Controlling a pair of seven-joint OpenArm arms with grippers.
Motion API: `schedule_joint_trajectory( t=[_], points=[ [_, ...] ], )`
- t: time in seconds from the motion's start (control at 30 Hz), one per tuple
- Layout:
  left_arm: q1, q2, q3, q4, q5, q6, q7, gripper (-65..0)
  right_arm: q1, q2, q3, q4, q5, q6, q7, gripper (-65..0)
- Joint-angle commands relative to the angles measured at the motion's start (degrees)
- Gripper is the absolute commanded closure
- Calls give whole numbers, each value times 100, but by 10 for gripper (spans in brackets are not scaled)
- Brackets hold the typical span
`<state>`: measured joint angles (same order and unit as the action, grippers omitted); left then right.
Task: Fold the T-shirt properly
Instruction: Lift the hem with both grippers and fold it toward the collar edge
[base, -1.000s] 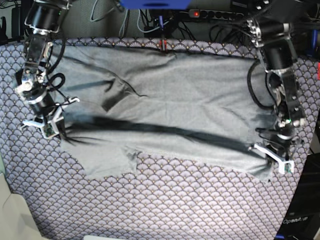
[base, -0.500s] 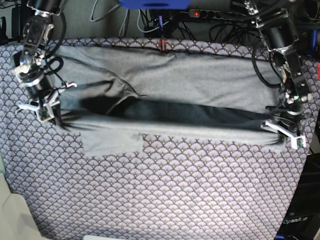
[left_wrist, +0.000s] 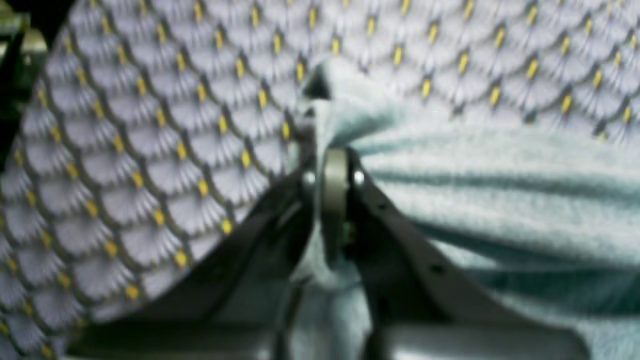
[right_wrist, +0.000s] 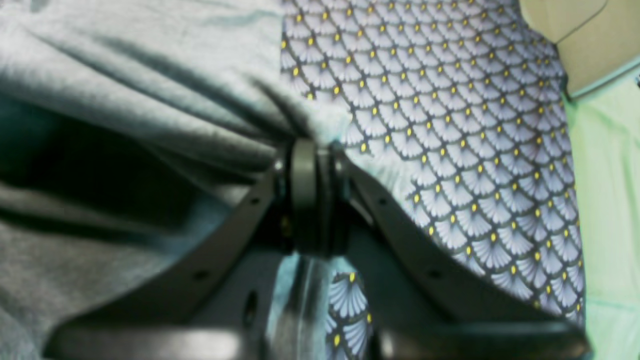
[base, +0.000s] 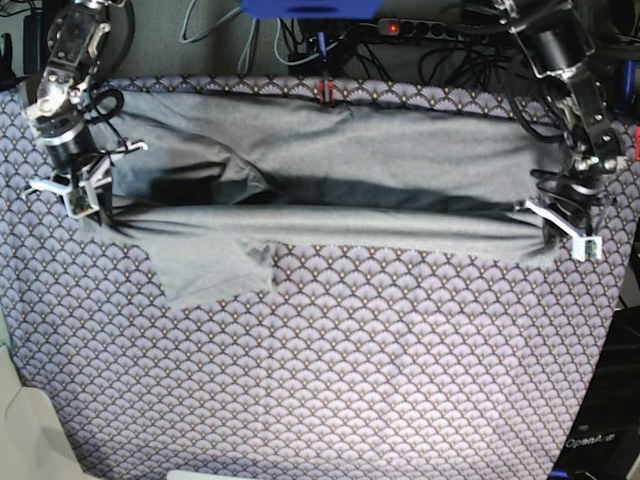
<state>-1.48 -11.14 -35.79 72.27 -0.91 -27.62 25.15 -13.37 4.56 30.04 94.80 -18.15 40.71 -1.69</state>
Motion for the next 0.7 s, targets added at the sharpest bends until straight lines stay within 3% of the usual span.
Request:
schedule_joint_trajectory(
  t=[0.0,0.53,0.67],
  points=[
    [-112,-86,-21,100,-37,41,-172,0,40,6,68,106,61,-71,130,0],
    [249,-86,-30,171,-63,41,-163,0,-822,-3,60,142,61,-71,174,0],
    [257,-86,-30,171,-63,32,-154,0,-1059,-126,103,142,61,-71,860,0]
  ],
)
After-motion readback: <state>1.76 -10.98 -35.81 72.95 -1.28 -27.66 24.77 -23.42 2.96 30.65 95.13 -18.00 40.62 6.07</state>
